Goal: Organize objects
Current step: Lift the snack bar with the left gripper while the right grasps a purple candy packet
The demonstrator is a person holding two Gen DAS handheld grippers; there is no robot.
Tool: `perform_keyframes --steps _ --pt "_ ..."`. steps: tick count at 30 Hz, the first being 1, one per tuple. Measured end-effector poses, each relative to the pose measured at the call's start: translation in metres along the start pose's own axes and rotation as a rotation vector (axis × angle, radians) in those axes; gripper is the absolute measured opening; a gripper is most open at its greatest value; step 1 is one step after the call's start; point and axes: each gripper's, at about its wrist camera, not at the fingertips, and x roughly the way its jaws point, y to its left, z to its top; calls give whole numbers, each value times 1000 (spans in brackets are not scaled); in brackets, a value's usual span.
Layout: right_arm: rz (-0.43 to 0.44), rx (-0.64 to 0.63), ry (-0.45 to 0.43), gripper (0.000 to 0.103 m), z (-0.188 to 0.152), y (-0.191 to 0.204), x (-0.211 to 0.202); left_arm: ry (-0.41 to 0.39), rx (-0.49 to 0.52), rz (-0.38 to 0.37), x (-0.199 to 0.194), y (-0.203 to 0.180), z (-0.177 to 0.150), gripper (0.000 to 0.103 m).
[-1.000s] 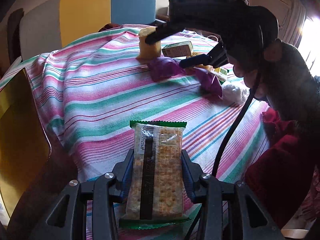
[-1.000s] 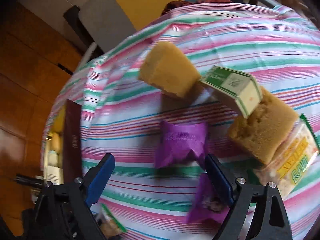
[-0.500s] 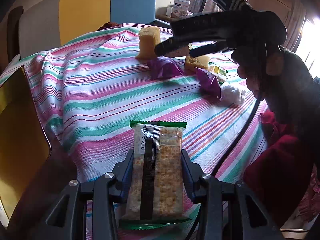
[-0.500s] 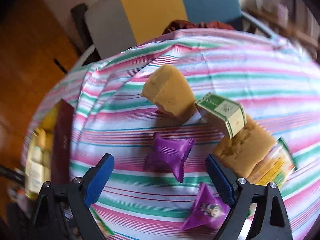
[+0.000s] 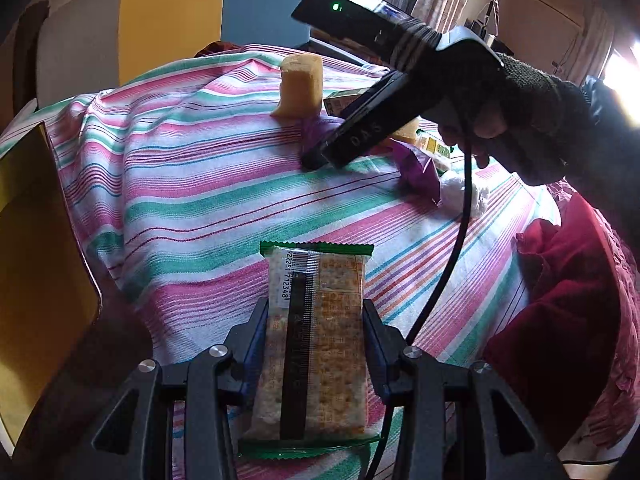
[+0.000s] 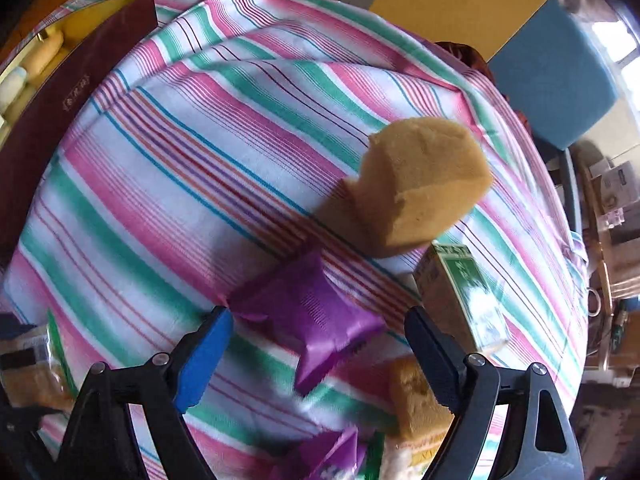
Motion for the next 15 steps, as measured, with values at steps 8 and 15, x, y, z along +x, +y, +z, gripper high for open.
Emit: perform_keyframes --steps 8,15 --pt "180 170 -58 49 -25 -4 -14 -12 9 10 0 -2 0 43" --pt "263 311 -141 50 -50 -22 -11 -46 -2 9 -20 -4 5 43"
